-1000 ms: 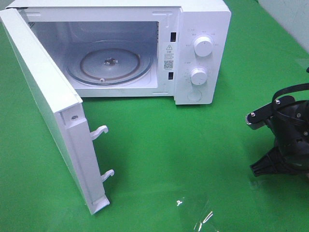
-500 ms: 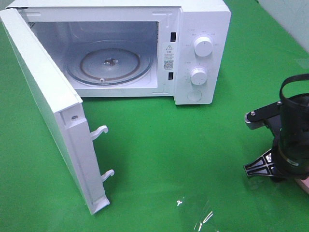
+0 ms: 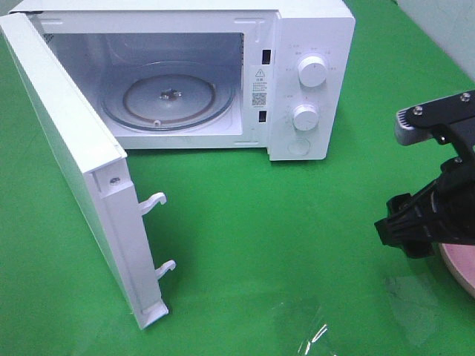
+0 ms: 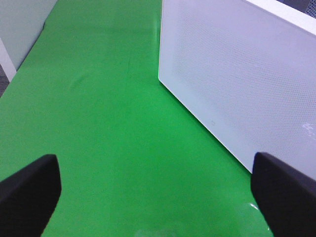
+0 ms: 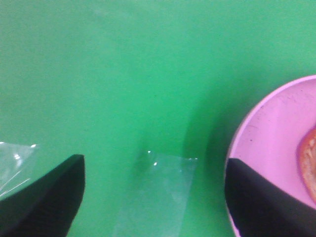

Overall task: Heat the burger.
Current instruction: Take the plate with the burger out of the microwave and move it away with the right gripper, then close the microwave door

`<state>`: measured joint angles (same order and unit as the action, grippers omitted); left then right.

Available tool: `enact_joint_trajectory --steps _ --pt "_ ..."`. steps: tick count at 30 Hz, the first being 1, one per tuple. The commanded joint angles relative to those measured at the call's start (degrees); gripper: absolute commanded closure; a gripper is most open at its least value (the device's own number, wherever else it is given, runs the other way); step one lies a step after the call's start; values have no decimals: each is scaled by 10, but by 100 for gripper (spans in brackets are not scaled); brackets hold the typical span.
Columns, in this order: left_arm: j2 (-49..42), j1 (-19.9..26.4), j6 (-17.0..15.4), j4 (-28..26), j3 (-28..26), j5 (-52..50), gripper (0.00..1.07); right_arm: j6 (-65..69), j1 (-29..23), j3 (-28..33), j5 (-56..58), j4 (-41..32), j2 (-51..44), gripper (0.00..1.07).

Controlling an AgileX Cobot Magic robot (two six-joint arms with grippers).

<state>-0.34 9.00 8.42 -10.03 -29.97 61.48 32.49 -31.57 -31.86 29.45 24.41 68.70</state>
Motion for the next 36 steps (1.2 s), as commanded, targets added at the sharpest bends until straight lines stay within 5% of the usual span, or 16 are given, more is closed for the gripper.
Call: enact_joint_trajectory --steps 1,5,27,36 --pt "-2 -4 -3 -3 2 1 10 -88 -1 -2 16 -62 -41 23" --pt "-2 -4 -3 -3 2 1 10 -197 -1 -2 88 -150 -140 26" --pt "-2 -4 -3 -3 2 1 10 -223 1 14 267 -152 -435 31" --pt "-2 -4 -3 -3 2 1 10 -252 108 38 257 -162 -557 31"
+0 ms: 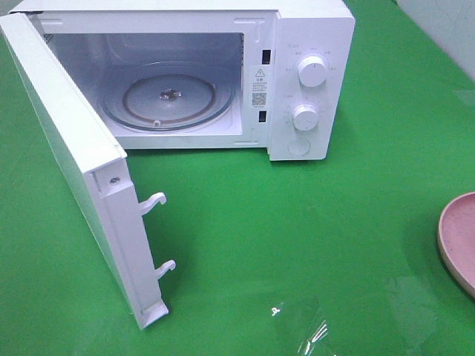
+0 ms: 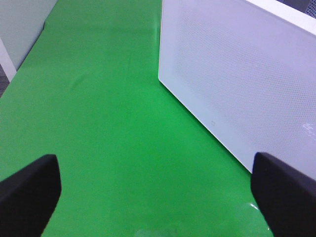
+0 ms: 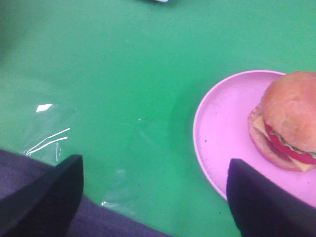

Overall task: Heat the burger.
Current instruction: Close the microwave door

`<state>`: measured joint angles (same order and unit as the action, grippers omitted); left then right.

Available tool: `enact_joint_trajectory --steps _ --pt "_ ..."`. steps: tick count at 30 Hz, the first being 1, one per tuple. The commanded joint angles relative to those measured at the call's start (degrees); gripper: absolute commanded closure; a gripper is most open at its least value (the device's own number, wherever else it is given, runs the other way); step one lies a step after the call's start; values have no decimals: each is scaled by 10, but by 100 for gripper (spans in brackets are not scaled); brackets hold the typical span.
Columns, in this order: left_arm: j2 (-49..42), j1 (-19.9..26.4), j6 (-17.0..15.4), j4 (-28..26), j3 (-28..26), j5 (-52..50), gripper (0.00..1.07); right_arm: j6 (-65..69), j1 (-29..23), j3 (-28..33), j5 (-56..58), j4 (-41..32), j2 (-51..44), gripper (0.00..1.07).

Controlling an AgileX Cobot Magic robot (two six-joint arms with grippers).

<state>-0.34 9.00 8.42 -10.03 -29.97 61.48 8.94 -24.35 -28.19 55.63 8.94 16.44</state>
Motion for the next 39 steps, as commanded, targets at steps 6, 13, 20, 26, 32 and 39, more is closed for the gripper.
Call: enact_joint_trajectory --steps 6,13,20,26,32,39 --pt "-2 -4 -3 -3 2 1 10 -17 125 2 -5 -12 -125 31" --pt "-2 -4 -3 -3 2 1 10 -19 189 2 -5 -15 -182 31" --pt "-2 -4 -3 -4 2 1 10 -15 189 2 -5 -13 -182 31" --pt "-2 -4 -3 -4 2 1 10 -15 189 2 -5 -13 -181 31" --pt "-2 -4 -3 -4 2 1 10 -16 189 2 -5 -13 -182 31" --pt "-2 -4 -3 -4 2 1 10 -16 189 2 -5 -13 -182 31"
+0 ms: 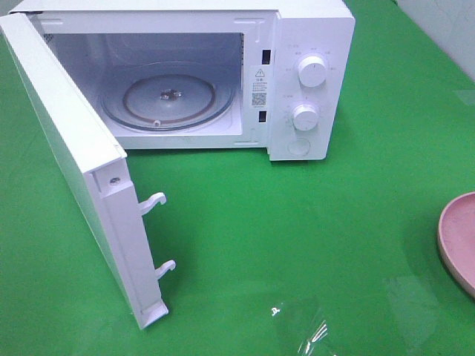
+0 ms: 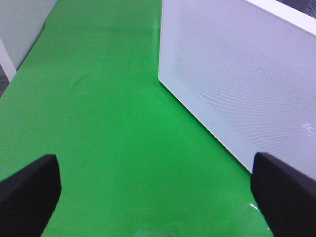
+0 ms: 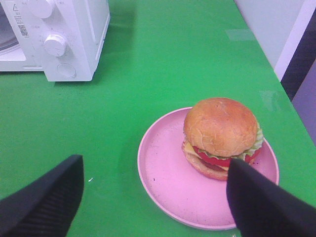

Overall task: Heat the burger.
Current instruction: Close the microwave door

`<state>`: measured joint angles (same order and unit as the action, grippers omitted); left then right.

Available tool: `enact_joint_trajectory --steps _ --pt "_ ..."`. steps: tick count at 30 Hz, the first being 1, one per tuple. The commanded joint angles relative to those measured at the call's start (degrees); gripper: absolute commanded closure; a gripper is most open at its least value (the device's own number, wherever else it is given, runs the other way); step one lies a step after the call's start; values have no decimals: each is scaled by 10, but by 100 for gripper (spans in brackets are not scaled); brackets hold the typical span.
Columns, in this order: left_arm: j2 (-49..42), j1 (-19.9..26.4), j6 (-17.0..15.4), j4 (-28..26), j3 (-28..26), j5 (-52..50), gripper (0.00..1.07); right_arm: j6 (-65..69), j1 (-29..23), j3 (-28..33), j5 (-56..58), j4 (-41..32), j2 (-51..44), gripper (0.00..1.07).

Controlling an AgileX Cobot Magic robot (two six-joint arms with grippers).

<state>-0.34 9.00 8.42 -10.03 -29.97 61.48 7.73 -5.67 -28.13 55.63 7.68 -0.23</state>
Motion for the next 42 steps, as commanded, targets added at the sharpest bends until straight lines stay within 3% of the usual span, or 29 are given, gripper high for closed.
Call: enact_joint_trajectory --steps 1,22,25,28,29,30,31,32,33,34,35,36,37,39,42 --pt "-2 -4 -3 -4 2 1 10 -4 2 1 -5 -1 -15 31" --pt "-2 -4 -6 5 2 1 10 -3 2 1 -5 -1 -15 31" --pt "-2 -4 -34 4 -9 -20 12 -3 2 1 -5 -1 -15 31" --pt "-2 -4 -56 14 -20 -62 21 -3 2 1 -5 -1 -15 31" --pt "-2 -4 -62 20 -20 -95 32 -3 2 1 -5 -1 -15 31" --pt "-2 -4 -62 20 -20 -95 32 -3 2 1 -5 -1 -15 31" --pt "-2 -4 -65 28 -20 -120 47 -3 2 1 -5 -1 -15 31" --pt "-2 -4 -65 28 -20 -120 47 -3 2 1 -5 -1 -15 31" --pt "-2 -4 -65 33 -19 -134 56 -3 2 1 -5 -1 -15 31" --pt "-2 -4 -65 48 -16 -157 76 -3 2 1 -5 -1 -15 31" --pt "-2 -4 -65 48 -16 -157 76 -3 2 1 -5 -1 -15 31" --pt "-1 -4 -65 63 -5 -182 93 -3 2 1 -5 -1 -15 31" --pt "-1 -4 -65 63 -5 -182 93 -3 2 1 -5 -1 -15 31" --pt "12 -4 -65 65 19 -218 107 -3 2 1 -5 -1 -15 31" --pt "29 -4 -66 56 32 -240 107 -3 2 1 -5 -1 -15 31"
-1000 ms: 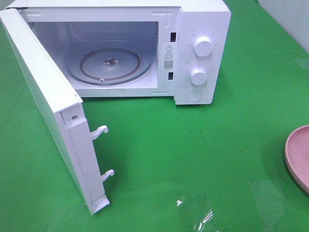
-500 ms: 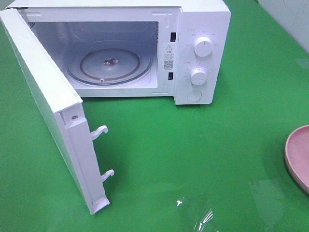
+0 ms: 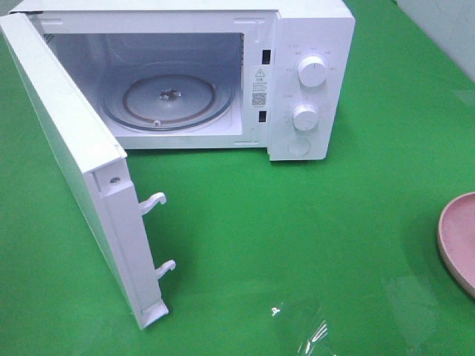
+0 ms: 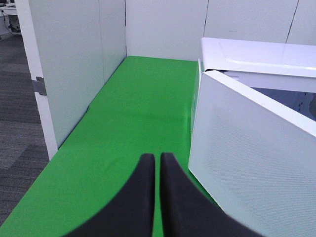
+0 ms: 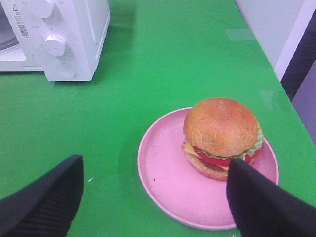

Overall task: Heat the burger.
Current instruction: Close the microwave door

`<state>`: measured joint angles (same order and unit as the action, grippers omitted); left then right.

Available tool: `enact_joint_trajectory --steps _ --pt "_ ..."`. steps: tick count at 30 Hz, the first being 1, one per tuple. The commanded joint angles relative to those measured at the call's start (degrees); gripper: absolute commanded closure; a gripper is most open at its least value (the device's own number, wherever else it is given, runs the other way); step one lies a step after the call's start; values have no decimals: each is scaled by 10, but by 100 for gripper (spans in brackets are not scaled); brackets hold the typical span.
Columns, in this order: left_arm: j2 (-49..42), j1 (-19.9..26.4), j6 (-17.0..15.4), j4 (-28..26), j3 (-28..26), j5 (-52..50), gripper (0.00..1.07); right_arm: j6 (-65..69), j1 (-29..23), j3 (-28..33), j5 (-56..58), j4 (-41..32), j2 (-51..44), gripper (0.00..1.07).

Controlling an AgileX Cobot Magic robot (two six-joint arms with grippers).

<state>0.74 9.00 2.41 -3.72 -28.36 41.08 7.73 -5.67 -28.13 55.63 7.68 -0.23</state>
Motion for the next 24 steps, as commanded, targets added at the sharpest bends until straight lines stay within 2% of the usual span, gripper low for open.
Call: enact_joint_trajectory --steps 1,7,13,14,15,16,17,20,24 --pt "41 -4 -5 -13 27 -56 107 -3 2 1 -5 -1 -15 31" --pt "113 -4 -3 -19 55 -162 107 -3 2 1 -5 -1 -15 31" --pt "200 -4 -3 -20 116 -369 107 -3 2 1 -5 -1 -15 31" --pt "200 -4 -3 -20 116 -369 107 -3 2 1 -5 -1 -15 31" --pt "227 -4 -3 -20 136 -437 107 -3 2 1 -5 -1 -15 31" --pt "227 -4 -3 -20 136 -437 107 -3 2 1 -5 -1 -15 31" --pt "256 -4 -3 -20 152 -492 107 -3 2 1 -5 -1 -15 31" --pt "288 -4 -6 -20 163 -537 107 -3 2 1 -5 -1 -15 31" --pt "384 -4 -6 -4 168 -626 107 -3 2 1 -5 -1 -15 31"
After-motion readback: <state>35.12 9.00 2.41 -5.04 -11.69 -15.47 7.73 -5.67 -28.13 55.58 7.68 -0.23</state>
